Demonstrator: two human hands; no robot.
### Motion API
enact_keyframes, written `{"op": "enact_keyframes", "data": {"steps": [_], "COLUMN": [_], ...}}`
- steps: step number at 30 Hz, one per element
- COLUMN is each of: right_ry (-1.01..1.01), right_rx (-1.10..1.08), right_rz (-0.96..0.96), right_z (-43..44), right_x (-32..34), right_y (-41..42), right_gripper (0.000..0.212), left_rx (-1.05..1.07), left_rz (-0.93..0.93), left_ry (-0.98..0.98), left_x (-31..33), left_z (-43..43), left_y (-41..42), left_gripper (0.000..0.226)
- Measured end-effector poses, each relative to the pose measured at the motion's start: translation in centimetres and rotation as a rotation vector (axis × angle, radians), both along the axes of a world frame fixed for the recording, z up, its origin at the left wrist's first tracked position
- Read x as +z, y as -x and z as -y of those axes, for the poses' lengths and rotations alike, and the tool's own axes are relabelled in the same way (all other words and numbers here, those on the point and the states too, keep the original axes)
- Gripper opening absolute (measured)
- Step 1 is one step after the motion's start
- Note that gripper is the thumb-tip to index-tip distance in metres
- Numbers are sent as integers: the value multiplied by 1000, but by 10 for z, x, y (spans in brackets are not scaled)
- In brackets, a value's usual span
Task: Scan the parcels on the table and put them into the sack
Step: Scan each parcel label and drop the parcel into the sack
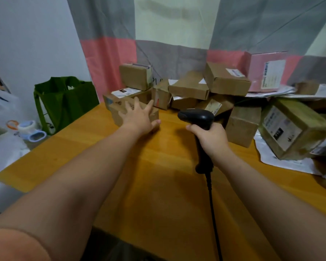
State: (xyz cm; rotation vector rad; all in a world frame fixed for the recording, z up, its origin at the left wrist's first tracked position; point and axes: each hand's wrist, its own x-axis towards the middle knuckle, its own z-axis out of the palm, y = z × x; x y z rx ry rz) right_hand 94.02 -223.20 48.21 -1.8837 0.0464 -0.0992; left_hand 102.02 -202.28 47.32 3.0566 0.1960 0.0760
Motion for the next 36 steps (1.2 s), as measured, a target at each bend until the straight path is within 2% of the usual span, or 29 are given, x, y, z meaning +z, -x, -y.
{"op": "enact_keyframes", "data": {"steps": [3, 6, 11, 16, 20, 22, 24, 27, 30, 32, 35, 36], "right_ry": [6, 12, -84, -178, -210, -206, -192, -183, -182, -178, -260, -293], "right_rx": [-6, -34, -33, -25, -6, -6, -25, -49, -55, -67, -115, -145], "right_rz": [-13, -30, -36, -49, -51, -39, -32, -22, 2, 8, 27, 28], "right_z": [-1, 3, 12, 26, 47, 55, 59, 58, 55, 55, 57, 59], "right_x": [-11, -18, -17, -5, 3, 3, 0, -10, -22, -30, -40, -41], "right_y": [-7, -4, 24, 72, 114, 132, 147, 166, 183, 193, 203, 204], "right_gripper": [18, 29, 20, 22, 22, 21, 21, 21, 14, 11, 12, 12], "left_rx": [21, -56, -337, -557, -735, -768, -709, -403, -139, -104, -53, -6], "left_rz": [-107, -70, 170, 102, 96, 146, 214, 216, 208, 227, 156, 136], "left_ry": [39, 6, -5, 42, 90, 104, 110, 202, 451, 638, 1049, 1079], "left_x": [-1, -7, -21, -16, -13, -13, -15, -25, -36, -40, -39, -38], "left_z": [1, 7, 18, 24, 20, 17, 18, 27, 38, 39, 36, 35], "left_y": [-15, -3, 59, 120, 162, 182, 198, 216, 228, 231, 233, 233], "left_gripper": [81, 78, 64, 74, 60, 64, 72, 80, 74, 64, 43, 39]}}
